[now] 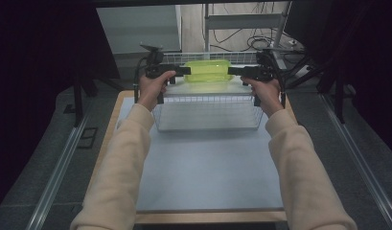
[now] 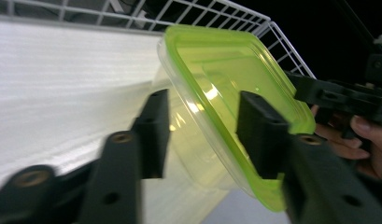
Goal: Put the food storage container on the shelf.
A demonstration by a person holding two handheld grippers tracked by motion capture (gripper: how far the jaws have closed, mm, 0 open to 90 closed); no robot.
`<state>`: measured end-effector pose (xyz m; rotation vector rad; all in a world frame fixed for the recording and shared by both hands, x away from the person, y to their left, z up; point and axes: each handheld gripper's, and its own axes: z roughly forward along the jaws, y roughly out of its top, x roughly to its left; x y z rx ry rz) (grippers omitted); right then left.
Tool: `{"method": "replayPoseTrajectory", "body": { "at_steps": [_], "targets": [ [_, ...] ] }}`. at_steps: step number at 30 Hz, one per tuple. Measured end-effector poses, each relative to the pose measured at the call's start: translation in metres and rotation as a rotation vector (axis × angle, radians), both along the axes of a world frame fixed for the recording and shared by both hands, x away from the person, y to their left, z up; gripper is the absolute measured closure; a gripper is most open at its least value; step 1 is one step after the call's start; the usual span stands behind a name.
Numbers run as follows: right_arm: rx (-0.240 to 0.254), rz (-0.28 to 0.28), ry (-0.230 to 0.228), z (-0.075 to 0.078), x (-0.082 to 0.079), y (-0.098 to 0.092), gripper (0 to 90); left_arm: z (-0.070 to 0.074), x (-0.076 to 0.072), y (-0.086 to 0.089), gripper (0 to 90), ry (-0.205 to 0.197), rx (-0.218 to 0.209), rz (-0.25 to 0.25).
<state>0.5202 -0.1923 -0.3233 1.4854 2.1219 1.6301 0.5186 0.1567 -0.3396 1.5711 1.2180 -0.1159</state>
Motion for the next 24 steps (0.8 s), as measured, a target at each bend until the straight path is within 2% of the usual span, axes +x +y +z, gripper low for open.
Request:
{"method": "replayPoseTrajectory", "body": {
  "at_steps": [2, 7, 10, 15, 16, 20, 24],
  "targets": [
    [0.011, -0.003, -0.031, 0.002, -0.005, -0.003, 49.4, 0.002, -0.002, 0.001, 32.5, -0.02, -0.001, 0.011],
    [-0.003, 0.002, -0.076, 0.009, -0.015, -0.005, 44.4, 0.01, -0.011, 0.005, 24.8, -0.055, -0.016, 0.022],
    [-0.004, 0.017, -0.106, 0.012, -0.023, -0.008, 43.2, 0.015, -0.022, 0.005, 23.4, -0.074, -0.007, 0.012],
    [-0.016, 0.045, -0.128, 0.013, -0.036, -0.014, 40.9, 0.02, -0.046, 0.005, 23.3, -0.113, 0.002, -0.002],
    [-0.018, 0.055, -0.126, 0.013, -0.038, -0.015, 40.0, 0.02, -0.051, 0.005, 23.4, -0.117, -0.008, 0.001],
    [-0.031, 0.084, -0.154, 0.012, -0.052, -0.02, 37.8, 0.018, -0.074, 0.011, 23.2, -0.145, 0.005, -0.009],
    [-0.046, 0.131, -0.177, 0.006, -0.073, -0.024, 35.7, 0.011, -0.103, 0.017, 23.1, -0.171, 0.003, -0.029]
  ]
}}
